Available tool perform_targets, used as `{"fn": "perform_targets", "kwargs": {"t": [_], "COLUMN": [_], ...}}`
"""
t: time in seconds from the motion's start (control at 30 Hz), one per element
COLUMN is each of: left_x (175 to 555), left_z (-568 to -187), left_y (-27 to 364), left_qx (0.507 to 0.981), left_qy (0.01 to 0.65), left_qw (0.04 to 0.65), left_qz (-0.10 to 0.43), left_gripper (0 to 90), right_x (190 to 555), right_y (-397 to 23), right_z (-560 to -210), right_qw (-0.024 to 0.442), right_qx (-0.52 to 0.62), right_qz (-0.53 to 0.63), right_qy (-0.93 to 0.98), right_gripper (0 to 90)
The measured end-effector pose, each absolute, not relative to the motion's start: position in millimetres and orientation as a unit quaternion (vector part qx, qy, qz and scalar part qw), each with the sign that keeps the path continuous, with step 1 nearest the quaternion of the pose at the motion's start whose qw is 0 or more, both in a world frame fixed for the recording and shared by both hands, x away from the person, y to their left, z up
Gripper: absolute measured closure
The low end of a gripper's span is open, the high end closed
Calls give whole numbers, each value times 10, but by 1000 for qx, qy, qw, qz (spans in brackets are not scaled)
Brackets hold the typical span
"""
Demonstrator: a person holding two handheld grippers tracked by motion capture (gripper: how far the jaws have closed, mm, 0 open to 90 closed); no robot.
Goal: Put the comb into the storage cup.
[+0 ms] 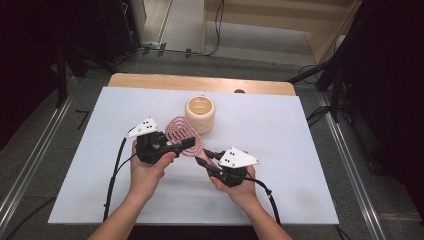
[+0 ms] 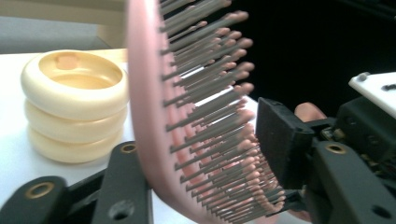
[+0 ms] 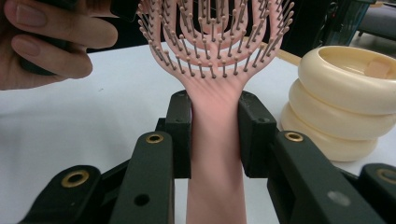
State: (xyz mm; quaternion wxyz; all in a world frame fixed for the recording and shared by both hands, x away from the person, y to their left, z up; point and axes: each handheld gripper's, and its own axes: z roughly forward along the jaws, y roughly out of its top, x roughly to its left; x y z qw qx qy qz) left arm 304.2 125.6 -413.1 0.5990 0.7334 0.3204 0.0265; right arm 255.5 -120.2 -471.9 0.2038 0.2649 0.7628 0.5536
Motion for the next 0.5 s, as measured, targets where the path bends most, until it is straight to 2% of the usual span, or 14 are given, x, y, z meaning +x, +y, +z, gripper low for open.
{"fn": "perform_targets", "kwargs": {"t": [0.17,0.23,0.3,0.4,0.47,0.5], "left_x": [3054,3033,3021,3045,3041,3044], "left_z": [-4110,-4087,-4063,-4019,-3966,-3946], "left_y": [1264,1235,1210,1221,1212,1210], "left_qx": [726,734,739,727,733,736], "left_qy": [312,299,300,301,295,292], "left_qw": [613,610,603,617,613,610], "left_qz": [6,16,21,-7,13,22], "left_gripper": [612,639,643,643,643,643], "right_x": [2562,2568,2568,2556,2561,2560], "right_y": [-1198,-1194,-1206,-1238,-1276,-1295], "right_z": [-4738,-4755,-4752,-4710,-4690,-4684], "right_qw": [207,206,195,201,192,185], "right_qx": [260,260,259,257,256,255], "right_qz": [556,555,565,573,581,585], "right_qy": [762,763,759,752,749,747], "right_gripper": [678,660,587,458,359,282]}}
